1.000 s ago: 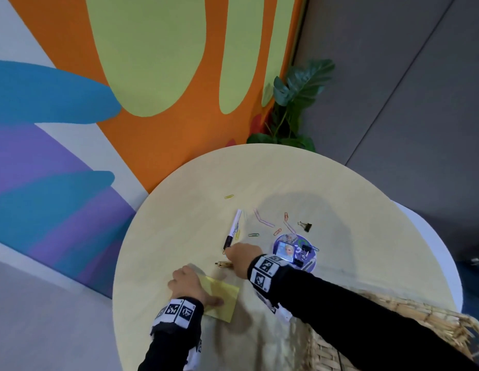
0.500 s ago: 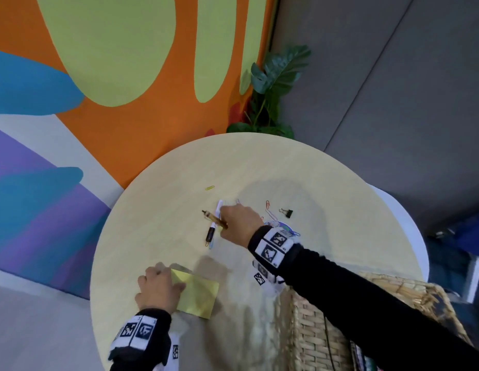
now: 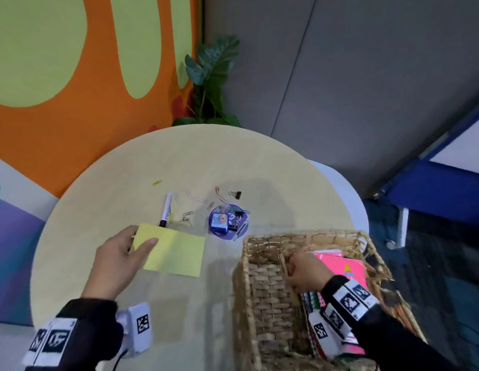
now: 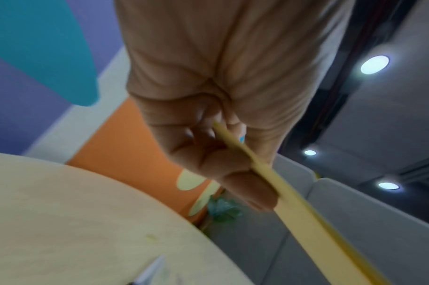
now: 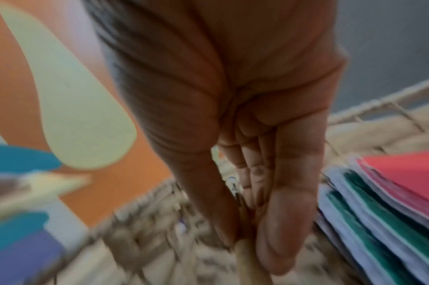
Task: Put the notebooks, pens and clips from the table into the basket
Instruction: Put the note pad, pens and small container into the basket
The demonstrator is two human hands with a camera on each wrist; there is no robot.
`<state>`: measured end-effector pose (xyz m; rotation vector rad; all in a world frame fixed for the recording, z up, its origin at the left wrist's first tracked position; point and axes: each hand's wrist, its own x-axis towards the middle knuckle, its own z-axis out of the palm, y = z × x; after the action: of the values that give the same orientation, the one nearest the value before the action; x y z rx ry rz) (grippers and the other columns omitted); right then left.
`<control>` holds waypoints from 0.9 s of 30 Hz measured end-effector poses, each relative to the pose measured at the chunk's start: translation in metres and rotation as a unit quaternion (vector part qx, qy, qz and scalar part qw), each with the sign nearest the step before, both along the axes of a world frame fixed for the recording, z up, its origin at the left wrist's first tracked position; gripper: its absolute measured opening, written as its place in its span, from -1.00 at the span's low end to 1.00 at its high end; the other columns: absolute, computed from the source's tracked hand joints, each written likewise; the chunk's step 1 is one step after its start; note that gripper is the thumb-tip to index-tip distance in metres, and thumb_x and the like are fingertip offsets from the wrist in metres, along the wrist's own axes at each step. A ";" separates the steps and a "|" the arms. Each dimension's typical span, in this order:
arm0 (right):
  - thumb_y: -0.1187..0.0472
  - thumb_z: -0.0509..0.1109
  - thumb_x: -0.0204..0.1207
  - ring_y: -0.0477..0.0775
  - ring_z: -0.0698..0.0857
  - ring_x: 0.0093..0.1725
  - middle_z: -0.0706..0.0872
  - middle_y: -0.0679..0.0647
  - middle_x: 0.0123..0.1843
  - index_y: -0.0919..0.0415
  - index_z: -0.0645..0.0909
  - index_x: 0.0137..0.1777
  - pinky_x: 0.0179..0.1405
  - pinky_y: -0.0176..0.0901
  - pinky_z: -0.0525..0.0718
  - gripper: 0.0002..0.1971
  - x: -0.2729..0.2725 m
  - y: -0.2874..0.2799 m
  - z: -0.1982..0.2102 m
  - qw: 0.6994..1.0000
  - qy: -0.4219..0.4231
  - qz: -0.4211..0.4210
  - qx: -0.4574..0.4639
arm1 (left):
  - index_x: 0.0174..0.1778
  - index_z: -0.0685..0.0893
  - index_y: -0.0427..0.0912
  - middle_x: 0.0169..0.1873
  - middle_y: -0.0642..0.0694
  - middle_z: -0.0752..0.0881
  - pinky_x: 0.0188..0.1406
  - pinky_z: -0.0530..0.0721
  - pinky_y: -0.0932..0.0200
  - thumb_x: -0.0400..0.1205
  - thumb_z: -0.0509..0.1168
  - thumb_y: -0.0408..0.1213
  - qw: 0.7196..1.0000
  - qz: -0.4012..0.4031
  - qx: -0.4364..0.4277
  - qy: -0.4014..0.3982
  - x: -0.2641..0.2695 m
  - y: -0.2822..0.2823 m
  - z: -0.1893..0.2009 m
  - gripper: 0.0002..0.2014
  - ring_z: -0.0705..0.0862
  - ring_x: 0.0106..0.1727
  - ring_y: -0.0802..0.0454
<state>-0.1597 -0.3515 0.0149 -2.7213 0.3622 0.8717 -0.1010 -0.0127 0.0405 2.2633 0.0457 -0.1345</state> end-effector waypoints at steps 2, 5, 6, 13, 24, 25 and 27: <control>0.31 0.39 0.45 0.16 0.75 -0.08 0.69 0.19 -0.17 0.18 0.48 -0.42 -0.41 -0.26 0.61 -0.76 -0.003 0.001 -0.020 0.998 0.053 -0.009 -0.018 | -0.14 0.70 -0.08 -0.26 -0.19 0.81 -0.11 0.54 0.08 0.44 0.32 0.04 0.999 -0.046 -0.015 -0.017 0.003 -0.022 0.021 -0.73 0.73 -0.13 -0.24; 0.41 0.36 0.47 0.23 0.73 0.18 0.74 0.30 0.14 0.41 0.68 0.03 0.08 -0.09 0.71 -0.83 -0.001 0.006 -0.031 0.996 0.081 -0.006 -0.040 | 0.12 0.68 -0.14 -0.01 -0.19 0.80 -0.05 0.45 0.13 0.62 0.25 -0.07 0.989 -0.144 0.017 -0.039 0.007 -0.061 0.041 -0.72 0.71 0.07 -0.20; 0.42 0.35 0.48 0.25 0.71 0.23 0.73 0.30 0.20 0.44 0.66 0.13 0.14 -0.07 0.68 -0.76 0.000 0.008 -0.036 0.996 0.081 0.002 -0.041 | 0.26 0.63 -0.16 0.14 -0.17 0.76 0.01 0.40 0.19 0.68 0.20 -0.12 0.981 -0.188 0.044 -0.035 0.008 -0.075 0.045 -0.69 0.67 0.20 -0.15; 0.37 0.28 0.56 0.24 0.68 0.28 0.70 0.33 0.13 0.44 0.63 0.20 0.23 -0.04 0.64 -0.74 0.002 0.013 -0.043 0.997 0.064 -0.016 -0.040 | 0.31 0.52 -0.22 0.30 -0.21 0.62 0.12 0.45 0.12 0.69 0.17 -0.26 0.882 -0.423 0.201 0.051 0.003 -0.176 0.044 -0.71 0.55 0.34 -0.17; 0.33 0.32 0.50 0.09 0.55 -0.16 0.52 0.05 -0.35 0.16 0.52 -0.36 -0.16 -0.22 0.51 -0.79 -0.012 -0.009 -0.031 1.000 -0.005 -0.017 -0.022 | -0.57 0.40 -0.21 -0.47 -0.17 0.56 -0.19 0.75 0.07 0.55 0.30 -0.36 0.761 -0.490 0.406 0.124 0.022 -0.271 -0.103 -0.64 0.60 -0.41 -0.04; 0.32 0.31 0.51 0.08 0.52 -0.16 0.44 -0.02 -0.41 0.11 0.42 -0.43 -0.16 -0.24 0.46 -0.71 -0.013 -0.010 -0.032 1.000 -0.006 -0.023 -0.017 | -0.55 0.38 -0.18 -0.43 -0.16 0.55 -0.19 0.70 0.09 0.57 0.25 -0.41 0.778 -0.475 0.385 0.147 0.021 -0.270 -0.102 -0.64 0.59 -0.37 -0.01; 0.31 0.29 0.53 0.06 0.52 -0.16 0.46 -0.04 -0.38 0.03 0.28 -0.48 -0.17 -0.26 0.46 -0.61 -0.014 -0.013 -0.035 1.000 -0.002 -0.024 -0.001 | -0.51 0.30 -0.06 -0.45 -0.03 0.42 -0.40 0.48 0.23 0.63 0.18 -0.44 0.798 -0.470 0.330 0.183 0.005 -0.265 -0.065 -0.60 0.41 -0.44 0.14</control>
<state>-0.1732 -0.3641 -0.0199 -2.7035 0.4260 0.8546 -0.0959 -0.2777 -0.0246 2.6831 -0.9843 -1.2506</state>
